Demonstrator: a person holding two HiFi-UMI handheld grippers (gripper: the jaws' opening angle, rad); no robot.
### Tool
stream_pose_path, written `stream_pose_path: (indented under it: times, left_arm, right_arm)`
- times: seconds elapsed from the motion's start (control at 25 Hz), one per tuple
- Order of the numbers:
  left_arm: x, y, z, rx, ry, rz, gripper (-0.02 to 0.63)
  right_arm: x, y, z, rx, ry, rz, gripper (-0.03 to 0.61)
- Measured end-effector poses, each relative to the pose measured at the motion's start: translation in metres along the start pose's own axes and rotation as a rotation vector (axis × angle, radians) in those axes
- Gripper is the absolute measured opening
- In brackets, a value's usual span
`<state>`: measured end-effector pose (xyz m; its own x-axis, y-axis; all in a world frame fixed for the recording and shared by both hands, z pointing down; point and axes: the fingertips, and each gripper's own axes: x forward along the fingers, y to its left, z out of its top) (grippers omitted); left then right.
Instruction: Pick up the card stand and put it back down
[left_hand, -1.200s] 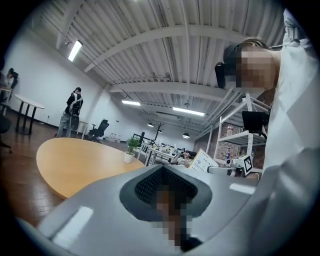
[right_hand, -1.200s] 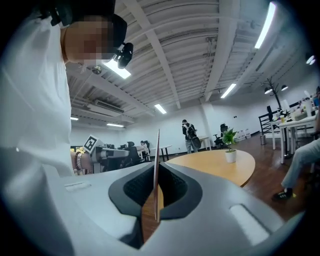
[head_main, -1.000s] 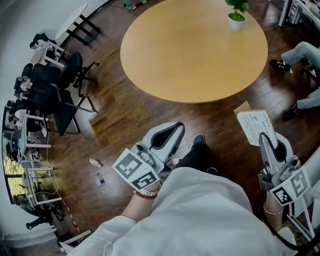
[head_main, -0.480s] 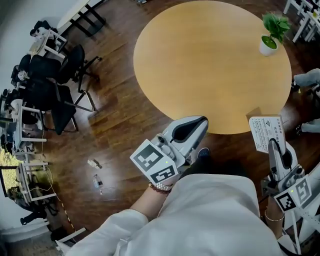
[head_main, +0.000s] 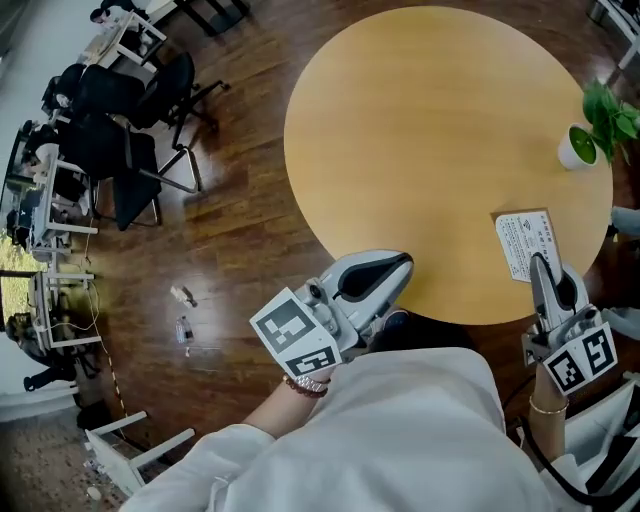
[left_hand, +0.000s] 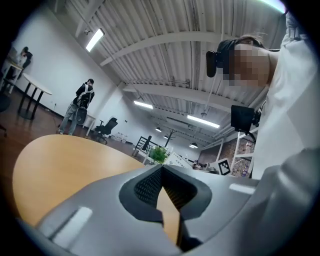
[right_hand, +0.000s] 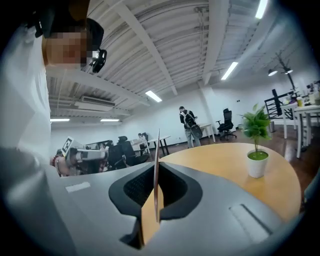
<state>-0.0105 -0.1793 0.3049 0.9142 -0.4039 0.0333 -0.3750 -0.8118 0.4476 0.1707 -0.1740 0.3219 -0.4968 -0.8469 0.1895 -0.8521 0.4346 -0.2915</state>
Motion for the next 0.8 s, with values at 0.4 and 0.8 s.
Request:
stream_pose_path:
  times: [0.4, 0.8]
  left_arm:
    - [0.026, 0.057, -0.016, -0.075, 0.031, 0.216, -0.011]
    - [-0.001, 0.088, -0.034, -0.087, 0.060, 0.414, -0.011]
  right_arm:
    - [0.175, -0.165, -0.063, -0.014, 0.193, 0.058, 0.018]
    - [0.255, -0.179, -0.126, -0.078, 0.323, 0.195, 0.020]
